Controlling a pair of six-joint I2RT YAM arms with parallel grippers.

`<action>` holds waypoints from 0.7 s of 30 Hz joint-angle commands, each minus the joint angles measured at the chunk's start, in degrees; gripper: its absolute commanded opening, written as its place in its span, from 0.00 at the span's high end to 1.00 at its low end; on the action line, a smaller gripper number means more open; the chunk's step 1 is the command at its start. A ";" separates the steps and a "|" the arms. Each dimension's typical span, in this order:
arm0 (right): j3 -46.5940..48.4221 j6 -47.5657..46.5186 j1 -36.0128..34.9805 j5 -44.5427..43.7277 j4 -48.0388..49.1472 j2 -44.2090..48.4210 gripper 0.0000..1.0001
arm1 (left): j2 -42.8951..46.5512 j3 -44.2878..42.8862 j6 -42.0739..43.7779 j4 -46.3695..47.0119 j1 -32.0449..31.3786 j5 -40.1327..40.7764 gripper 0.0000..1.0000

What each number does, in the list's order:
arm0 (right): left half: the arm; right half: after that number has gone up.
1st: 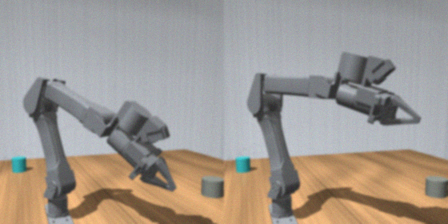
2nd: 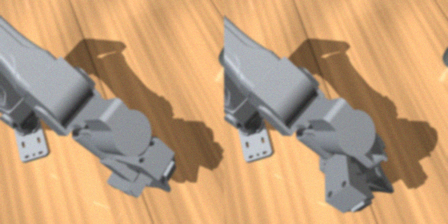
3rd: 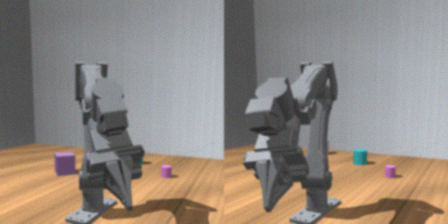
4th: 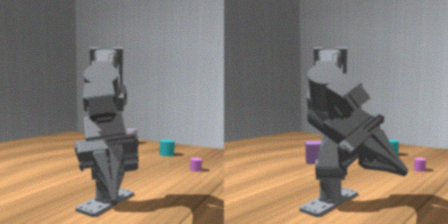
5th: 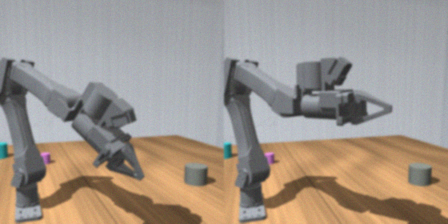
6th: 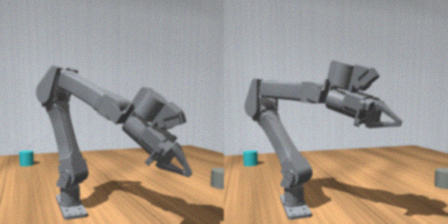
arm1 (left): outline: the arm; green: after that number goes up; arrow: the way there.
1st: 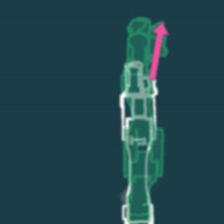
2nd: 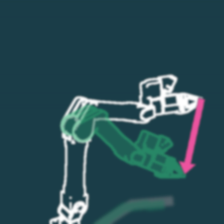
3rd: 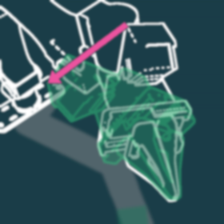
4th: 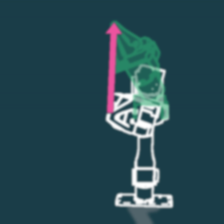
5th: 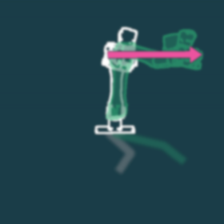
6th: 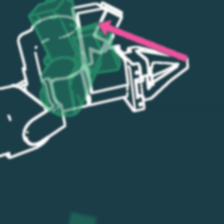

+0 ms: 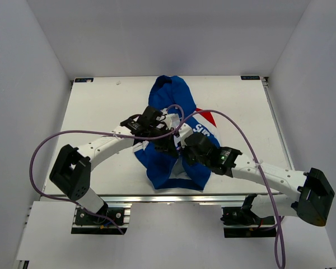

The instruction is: Zip up the jacket

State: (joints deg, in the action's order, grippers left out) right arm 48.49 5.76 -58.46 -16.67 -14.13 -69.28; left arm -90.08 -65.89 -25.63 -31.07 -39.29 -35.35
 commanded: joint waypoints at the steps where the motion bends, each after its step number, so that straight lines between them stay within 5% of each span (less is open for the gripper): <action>1: 4.33 -0.48 1.77 -0.76 3.41 0.72 1.00 | 1.31 -1.61 1.98 -5.84 -2.11 -1.21 0.87; 5: 5.12 -0.75 1.77 5.83 -0.71 1.60 1.00 | 3.41 -2.75 2.42 -4.79 -2.11 1.06 0.55; 7: 5.47 -0.58 1.77 8.22 -3.52 1.51 1.00 | 4.91 -4.16 3.30 -5.23 -2.02 2.65 0.46; 8: 5.65 -0.49 1.77 8.75 -4.32 1.42 1.00 | 5.53 -4.51 3.74 -5.32 -2.11 4.66 0.26; 11: 6.97 -0.40 2.47 11.46 -6.78 1.25 1.00 | 8.42 -6.09 6.72 -7.33 -2.02 8.62 0.02; 15: 9.34 -1.01 5.62 16.13 -9.33 0.99 1.00 | 13.95 -6.54 13.21 -7.61 -2.11 19.33 0.02; 21: 14.08 -2.94 10.98 25.09 -15.39 -0.33 1.00 | 24.41 1.45 19.99 2.92 -2.02 22.08 0.02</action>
State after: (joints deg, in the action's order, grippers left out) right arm 59.40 4.40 -49.60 2.20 -25.15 -69.04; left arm -71.26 -67.66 -11.57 -34.26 -41.06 -16.97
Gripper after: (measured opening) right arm 0.018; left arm 0.979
